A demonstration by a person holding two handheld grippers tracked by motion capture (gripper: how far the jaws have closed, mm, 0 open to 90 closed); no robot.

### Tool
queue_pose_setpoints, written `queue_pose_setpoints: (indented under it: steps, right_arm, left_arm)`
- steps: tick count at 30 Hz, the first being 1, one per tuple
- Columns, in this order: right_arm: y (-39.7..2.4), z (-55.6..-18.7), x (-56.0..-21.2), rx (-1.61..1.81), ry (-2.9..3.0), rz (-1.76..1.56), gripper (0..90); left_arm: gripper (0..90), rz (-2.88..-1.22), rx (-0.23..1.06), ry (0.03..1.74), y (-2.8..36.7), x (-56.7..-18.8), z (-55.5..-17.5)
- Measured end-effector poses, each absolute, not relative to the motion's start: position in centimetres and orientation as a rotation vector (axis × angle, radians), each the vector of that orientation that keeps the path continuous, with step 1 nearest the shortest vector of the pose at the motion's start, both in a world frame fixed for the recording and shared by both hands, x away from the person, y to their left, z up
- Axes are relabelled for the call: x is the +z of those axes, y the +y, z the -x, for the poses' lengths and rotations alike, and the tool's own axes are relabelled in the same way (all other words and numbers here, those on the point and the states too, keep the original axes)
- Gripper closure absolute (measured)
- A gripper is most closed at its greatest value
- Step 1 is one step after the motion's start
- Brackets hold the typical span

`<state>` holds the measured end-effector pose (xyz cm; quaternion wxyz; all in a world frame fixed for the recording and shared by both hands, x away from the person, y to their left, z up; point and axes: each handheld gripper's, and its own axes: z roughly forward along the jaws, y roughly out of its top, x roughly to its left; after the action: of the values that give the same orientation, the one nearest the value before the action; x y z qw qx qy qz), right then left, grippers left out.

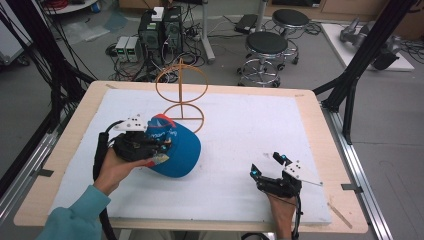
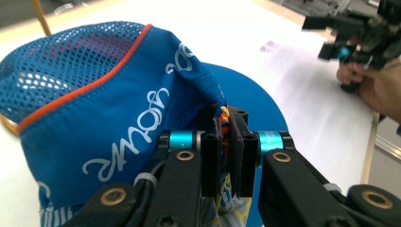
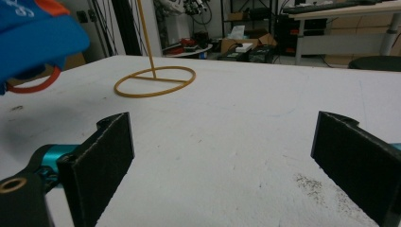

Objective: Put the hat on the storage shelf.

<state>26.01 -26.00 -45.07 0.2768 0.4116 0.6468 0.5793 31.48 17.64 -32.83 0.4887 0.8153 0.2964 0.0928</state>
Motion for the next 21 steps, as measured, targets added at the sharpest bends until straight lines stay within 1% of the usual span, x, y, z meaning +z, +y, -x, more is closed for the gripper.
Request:
queue_pose_setpoints:
  steps: [10,21]
  right_arm:
    - [-26.0,-26.0,-45.1,1.560,1.735,-1.110,5.6]
    - [-26.0,-26.0,-45.1,1.558,1.733,-1.104,5.6]
  left_arm:
    - [84.3,-1.947,0.302,0.692,17.7,-28.5,-32.4]
    - [84.3,-1.894,0.353,0.702,17.8,-25.0,-34.3]
